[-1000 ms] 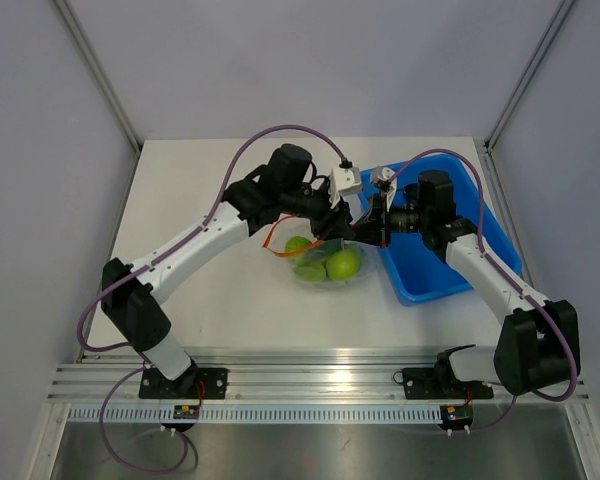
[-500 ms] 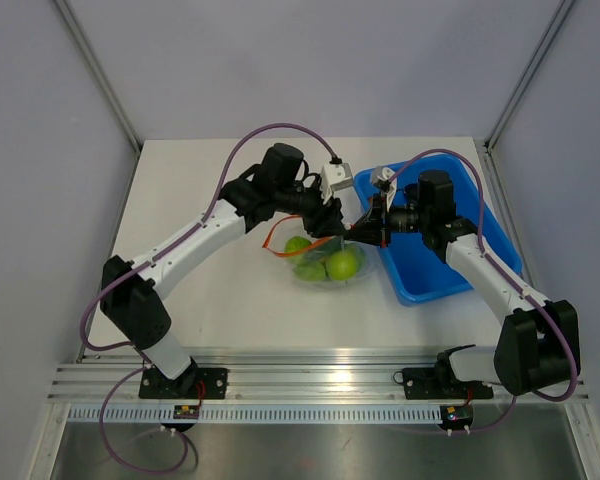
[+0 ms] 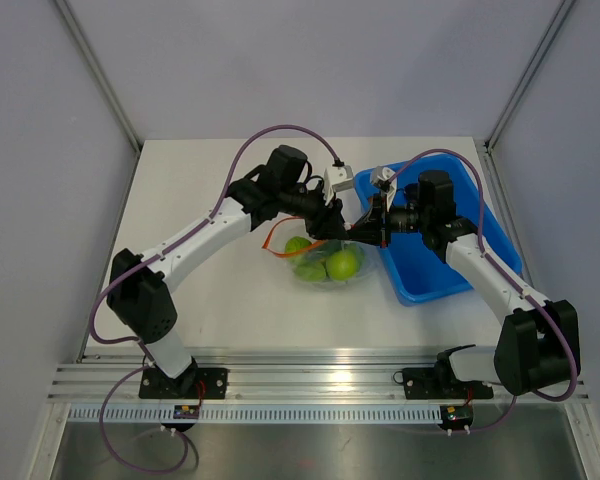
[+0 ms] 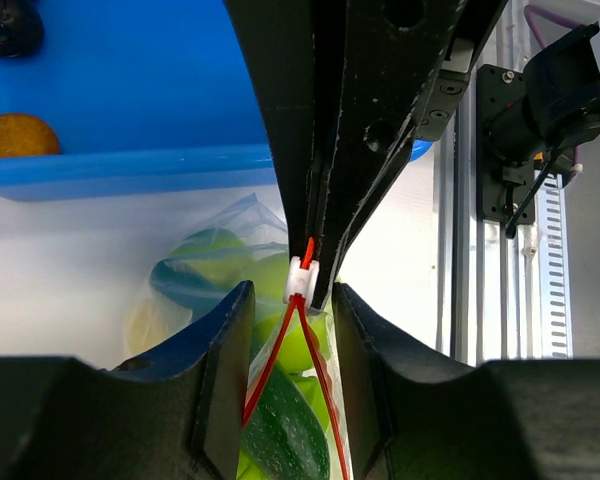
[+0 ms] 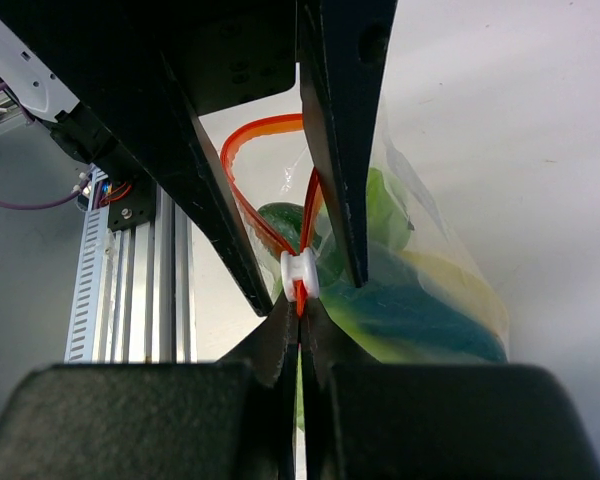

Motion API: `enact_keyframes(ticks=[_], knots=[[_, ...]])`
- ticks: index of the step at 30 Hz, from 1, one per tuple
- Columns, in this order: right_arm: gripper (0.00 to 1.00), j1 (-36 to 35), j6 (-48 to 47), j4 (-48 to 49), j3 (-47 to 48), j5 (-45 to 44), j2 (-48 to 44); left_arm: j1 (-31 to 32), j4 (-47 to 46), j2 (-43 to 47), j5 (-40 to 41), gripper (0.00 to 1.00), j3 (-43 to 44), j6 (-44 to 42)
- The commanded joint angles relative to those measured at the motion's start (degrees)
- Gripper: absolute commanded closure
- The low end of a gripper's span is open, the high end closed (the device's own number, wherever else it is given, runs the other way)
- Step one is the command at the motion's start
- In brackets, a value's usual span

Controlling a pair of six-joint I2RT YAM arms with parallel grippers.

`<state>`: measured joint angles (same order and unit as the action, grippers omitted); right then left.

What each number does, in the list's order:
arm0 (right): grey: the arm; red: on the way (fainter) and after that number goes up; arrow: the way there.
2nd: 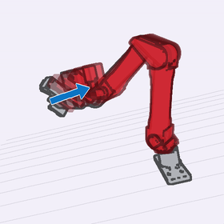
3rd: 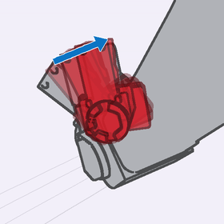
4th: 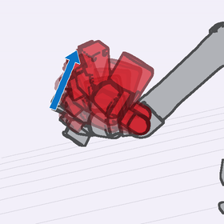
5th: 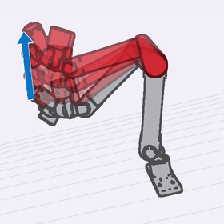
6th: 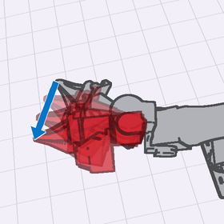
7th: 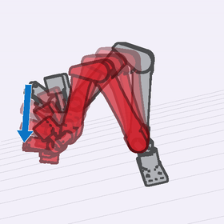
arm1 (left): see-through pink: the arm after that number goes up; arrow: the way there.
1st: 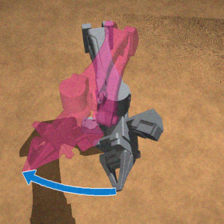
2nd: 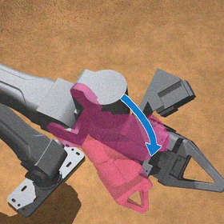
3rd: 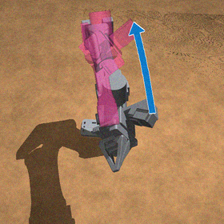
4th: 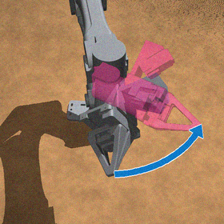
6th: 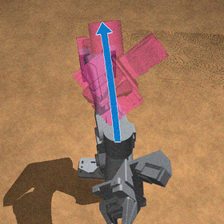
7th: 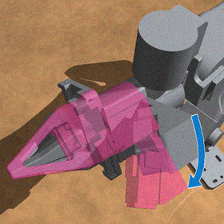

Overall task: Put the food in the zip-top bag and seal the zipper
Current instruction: Zip the zipper food storage bag at the center of the board.

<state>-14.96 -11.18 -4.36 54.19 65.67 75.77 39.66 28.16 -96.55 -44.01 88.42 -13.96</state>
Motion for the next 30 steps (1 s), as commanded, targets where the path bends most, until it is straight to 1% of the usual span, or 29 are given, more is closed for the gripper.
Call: enact_keyframes(ticks=[1,8,15,17,18,22,23,25,26,27,28,30], knots=[[1.0,-0.3,-0.4,0.9,2.4,1.7,-0.2,-0.2,-2.9,0.2,-3.2,0.61,2.5,0.8],[1.0,-0.3,-0.3,0.9,2.5,1.8,0.0,-0.2,-4.1,0.8,-3.9,0.63,2.2,2.0],[1.0,-0.2,-0.3,0.7,2.4,1.9,-0.2,-0.2,-6.0,1.1,-4.2,0.61,1.9,3.8],[1.0,-0.3,-0.3,0.5,2.4,1.8,-0.2,-0.2,-5.8,0.8,-4.2,0.64,2.2,3.7],[1.0,-0.2,-0.4,0.6,2.4,1.8,-0.2,-0.2,-5.6,0.8,-4.2,0.7,2.3,3.6],[1.0,-0.3,-0.4,0.6,2.4,1.8,-0.2,-0.2,-4.0,0.4,-4.6,0.81,2.7,3.0],[1.0,-0.3,-0.4,0.7,2.4,1.7,-0.1,-0.1,-3.4,0.4,-4.6,0.87,2.7,2.7],[1.0,-0.2,-0.6,1.0,2.2,1.1,-0.4,-0.2,-2.1,0.4,-4.6,0.93,2.7,1.8],[1.0,-0.2,-0.5,1.5,1.7,-0.1,-0.6,-0.2,-1.5,0.4,-3.9,0.98,2.8,1.0],[1.0,-0.2,-0.1,1.9,1.4,-1.2,-1.0,-0.3,-0.7,0.4,-3.5,1.0,3.0,0.3],[1.0,-0.2,0.5,3.6,1.0,-2.6,-1.7,-0.5,1.1,0.5,-3.3,1.0,3.2,-0.4],[1.0,-0.2,1.4,5.7,-0.3,-7.5,-2.4,-1.4,1.9,0.8,-3.1,1.0,3.1,-1.1]])
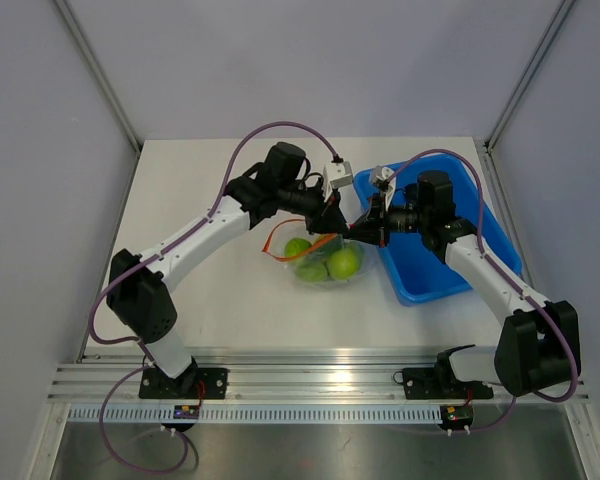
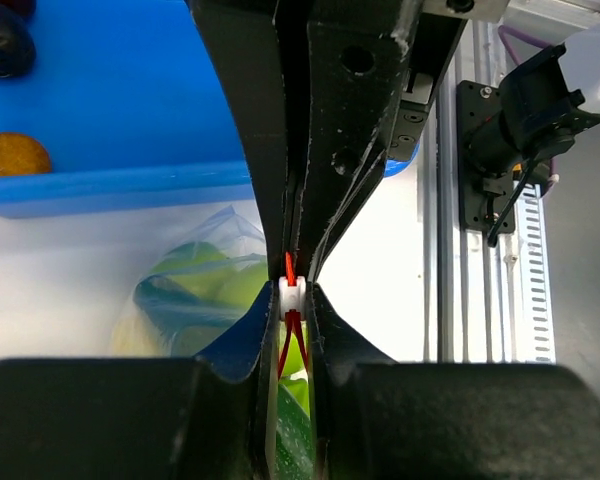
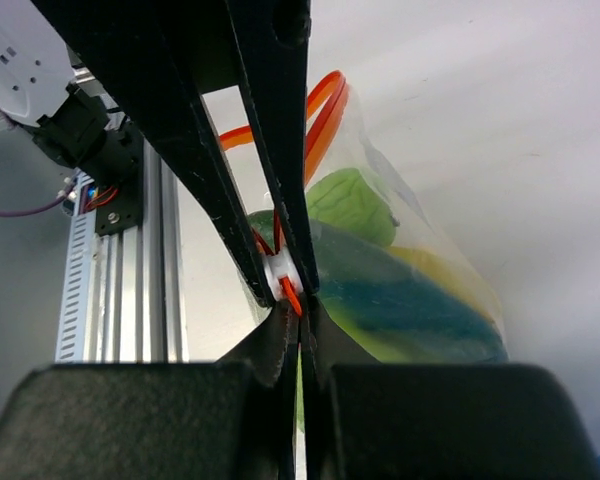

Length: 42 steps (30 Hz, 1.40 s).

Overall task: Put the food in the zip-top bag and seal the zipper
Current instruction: Zip the zipper food storage bag at the center of the board.

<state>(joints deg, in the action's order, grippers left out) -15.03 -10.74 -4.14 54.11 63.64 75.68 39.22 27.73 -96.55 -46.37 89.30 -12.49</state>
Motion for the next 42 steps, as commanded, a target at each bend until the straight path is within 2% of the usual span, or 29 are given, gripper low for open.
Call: enact_keyframes(ticks=[1,4,16,19,25,31,42], knots=[[1.0,-0.1,1.8,7.5,-0.8,-7.4,-3.0,-1.5,2.8,1.0,-1.0,1.0,2.1,-2.6],[1.0,0.5,5.2,12.0,-2.9,-15.2,-3.9,-4.1,3.8,1.8,-1.3,1.0,1.5,-3.1],[1.0,2.2,14.8,21.4,-5.3,-25.0,-1.9,-12.1,3.8,8.4,2.8,1.0,-8.8,-2.9],[1.0,2.6,16.2,23.1,-6.2,-26.4,-1.7,-15.1,4.7,11.1,3.7,1.0,-10.0,-1.2],[1.0,3.1,17.6,25.0,-6.6,-27.6,-1.2,-21.1,0.7,20.3,5.0,1.0,-18.2,0.9],[1.0,3.2,17.0,22.9,-4.7,-28.8,-0.4,-26.4,-1.0,26.8,4.5,1.0,-23.2,1.9],[1.0,3.2,18.7,23.8,-4.2,-31.6,-0.4,-31.3,-1.4,30.5,3.5,1.0,-26.5,2.4]])
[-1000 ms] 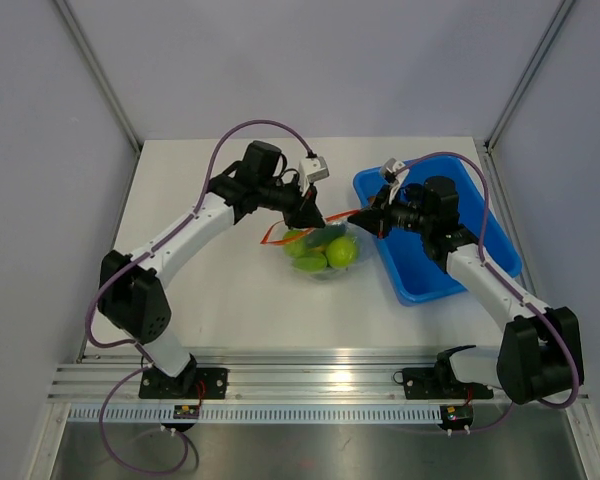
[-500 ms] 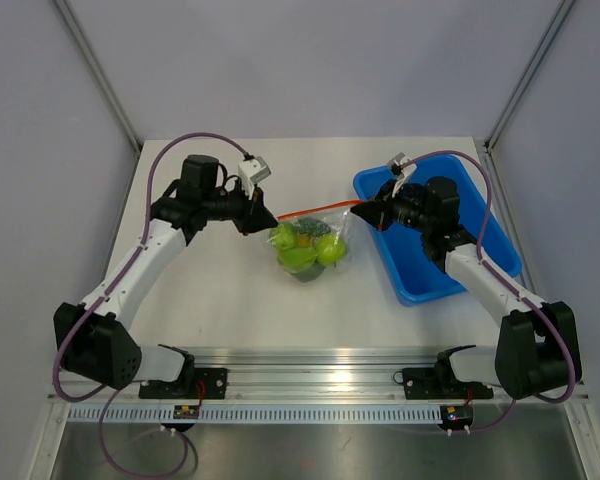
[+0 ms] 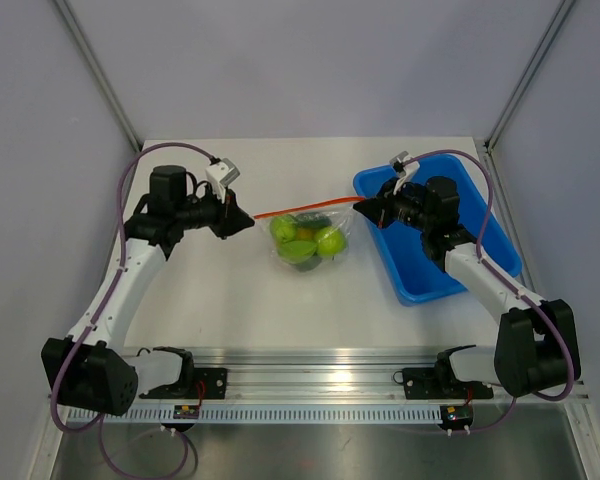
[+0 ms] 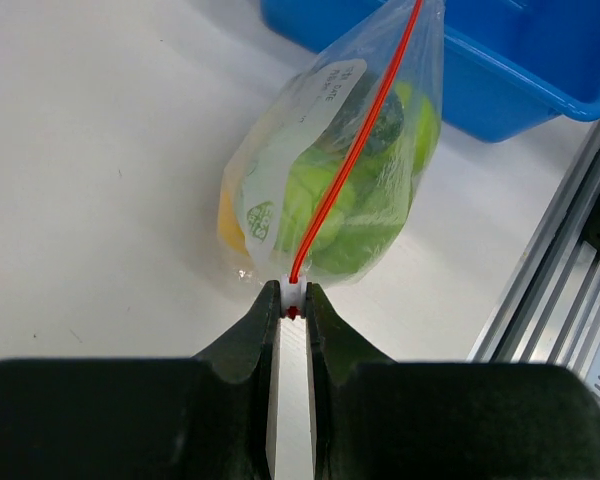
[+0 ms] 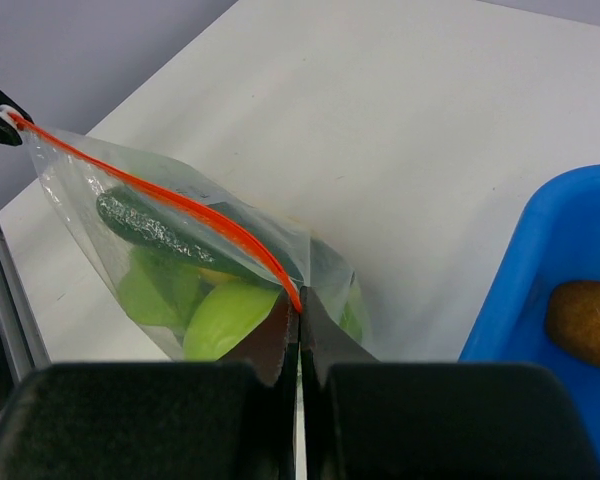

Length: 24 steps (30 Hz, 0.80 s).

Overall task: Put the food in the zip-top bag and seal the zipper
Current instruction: Zip the zipper food storage bag at the center of the board, then place the zipper food storage bag at the center of the board.

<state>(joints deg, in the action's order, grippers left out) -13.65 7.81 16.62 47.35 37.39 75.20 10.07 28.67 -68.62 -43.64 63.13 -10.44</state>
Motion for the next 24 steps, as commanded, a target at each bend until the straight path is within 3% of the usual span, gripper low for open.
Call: enact_keyframes(ticks=[1,8,14,20,24], knots=[[1.0,1.8,0.2,3.1,2.6,-5.5,0.0,-2.4,-2.6,2.8,0.5,1.0,-0.6,0.7],[1.0,1.8,0.7,0.6,4.8,0.0,1.6,-3.6,-6.8,3.0,-2.6,1.0,-0.9,3.7],[1.0,1.8,6.7,-7.6,14.9,4.3,9.8,-3.6,-13.5,-0.5,-2.9,1.0,1.7,10.1],[1.0,1.0,6.0,-15.2,31.5,4.2,20.2,-3.6,-14.5,-9.9,-1.1,1.0,11.9,11.7],[1.0,0.2,5.1,-15.0,40.6,5.8,25.3,-4.0,-14.1,-15.6,-2.1,1.0,20.4,12.5]])
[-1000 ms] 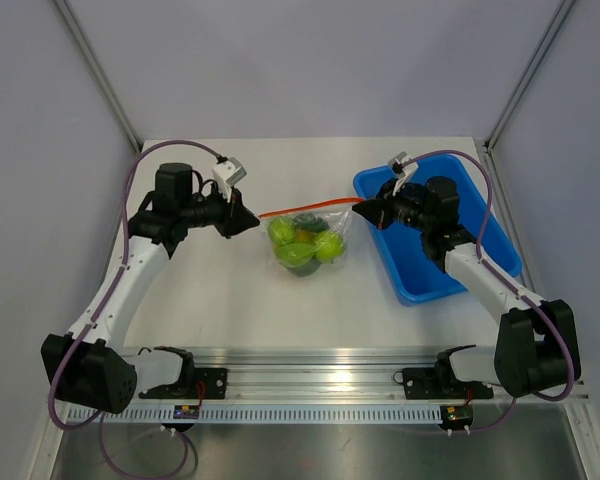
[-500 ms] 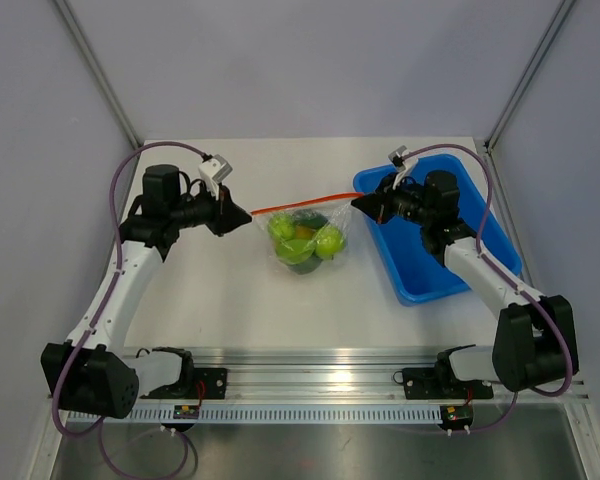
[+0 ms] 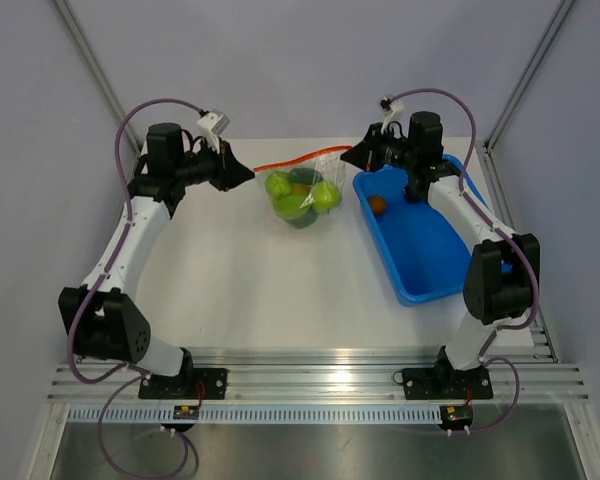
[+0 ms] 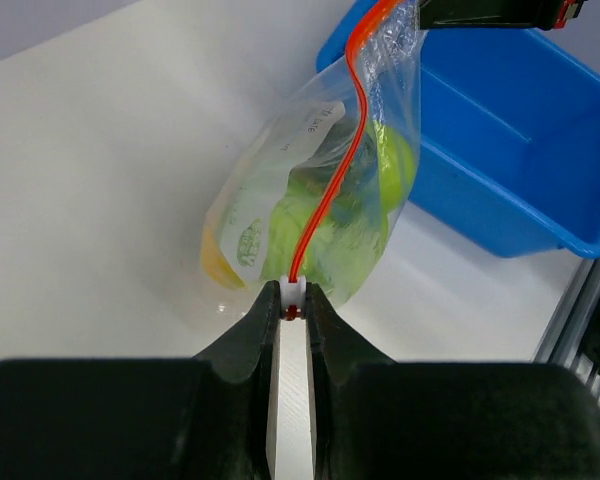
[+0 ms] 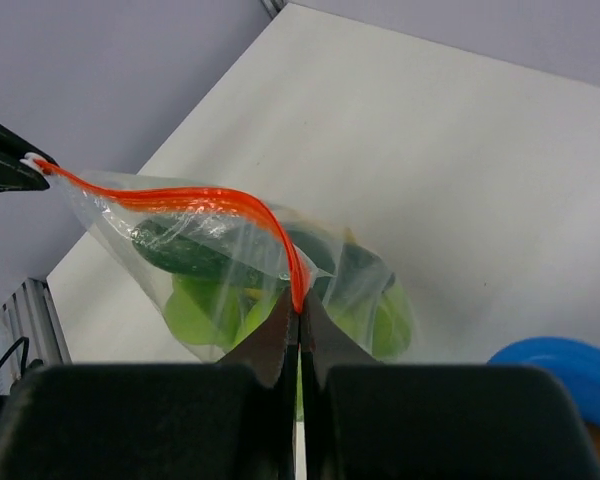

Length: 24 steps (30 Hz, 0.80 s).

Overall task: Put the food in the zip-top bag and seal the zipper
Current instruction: Place the zipper food storage bag at the center of the board.

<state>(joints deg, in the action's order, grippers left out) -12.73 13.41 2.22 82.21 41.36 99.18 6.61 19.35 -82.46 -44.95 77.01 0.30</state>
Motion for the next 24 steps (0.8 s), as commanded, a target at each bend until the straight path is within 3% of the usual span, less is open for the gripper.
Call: enact_keyframes(ticks=[1,3,4,5,6,7,9,10,12,16,18,24], knots=[[0.99,-1.0,-0.8,-0.4,6.1,2.6,2.2,-0.6,-4.9,-2.5,-1.0,1.0,8.1,1.9],[0.95,-1.9,-2.5,-0.6,5.1,4.2,2.5,-1.2,-4.9,-2.3,-0.9,0.99,8.0,2.3],[0.83,-2.6,-3.6,-1.7,3.9,4.8,2.0,-1.8,-5.0,-1.4,-0.6,0.94,6.5,2.7],[0.76,-4.2,-5.0,-2.0,1.2,5.3,1.6,-2.1,-4.9,-0.8,0.3,0.84,5.6,3.7],[0.66,-5.4,-8.6,-4.7,-0.2,4.8,1.2,-2.4,-4.9,-0.1,1.3,0.55,4.4,4.4],[0.45,-7.0,-11.4,-9.4,-1.4,3.6,0.2,-3.0,-5.1,0.7,2.4,0.43,2.0,5.3],[0.29,-11.0,-16.8,-13.4,-4.1,-3.3,-0.8,-3.4,-5.2,3.9,5.7,0.33,-0.1,7.3],[0.24,-11.3,-16.7,-14.5,-4.9,-5.7,-2.2,-3.5,-5.3,5.4,7.1,0.15,-1.2,7.7],[0.21,-11.3,-15.0,-13.5,-7.9,-8.0,-4.7,-3.5,-4.5,9.3,11.7,0.08,-1.3,9.0],[0.11,-11.3,-13.9,-12.8,-10.6,-17.0,-14.2,-3.5,1.6,14.4,18.1,0.05,1.6,9.7],[0.01,-11.4,-11.3,-14.4,-10.1,-27.7,-18.5,-3.4,3.9,17.5,20.8,0.02,1.8,11.1],[0.01,-11.3,-3.5,-22.2,-7.5,-47.2,-24.1,-3.4,8.1,23.0,23.9,0.01,-1.7,13.6]])
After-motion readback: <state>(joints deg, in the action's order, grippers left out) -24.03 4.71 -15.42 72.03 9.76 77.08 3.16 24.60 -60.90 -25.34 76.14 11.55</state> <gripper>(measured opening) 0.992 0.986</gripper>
